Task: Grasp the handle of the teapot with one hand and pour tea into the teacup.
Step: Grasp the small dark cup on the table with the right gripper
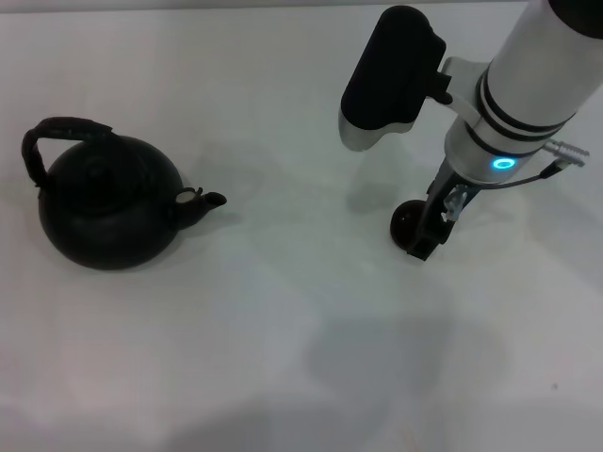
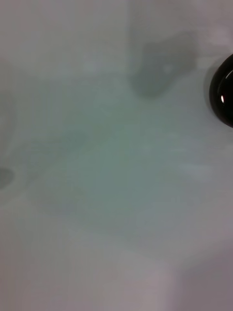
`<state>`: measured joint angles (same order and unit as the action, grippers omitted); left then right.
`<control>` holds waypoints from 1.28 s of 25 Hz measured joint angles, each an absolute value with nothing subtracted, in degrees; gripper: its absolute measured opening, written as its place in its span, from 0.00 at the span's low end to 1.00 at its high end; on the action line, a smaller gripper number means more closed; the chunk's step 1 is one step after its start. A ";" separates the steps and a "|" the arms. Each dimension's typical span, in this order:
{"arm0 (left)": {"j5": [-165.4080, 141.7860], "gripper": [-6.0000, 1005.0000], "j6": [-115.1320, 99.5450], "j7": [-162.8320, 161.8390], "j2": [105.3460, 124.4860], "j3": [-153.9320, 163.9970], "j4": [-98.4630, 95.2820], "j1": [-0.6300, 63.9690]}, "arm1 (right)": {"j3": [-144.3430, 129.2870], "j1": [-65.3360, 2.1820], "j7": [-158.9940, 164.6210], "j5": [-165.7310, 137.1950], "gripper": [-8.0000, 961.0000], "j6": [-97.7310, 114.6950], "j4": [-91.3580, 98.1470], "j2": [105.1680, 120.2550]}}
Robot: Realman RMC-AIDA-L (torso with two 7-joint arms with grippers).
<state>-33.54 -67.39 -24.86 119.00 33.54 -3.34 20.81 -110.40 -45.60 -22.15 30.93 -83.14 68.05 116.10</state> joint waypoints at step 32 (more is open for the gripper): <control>-33.48 0.84 -67.32 -24.98 119.08 33.49 -3.34 20.31 | -110.68 -45.56 -21.83 31.28 0.86 -83.84 68.64 116.19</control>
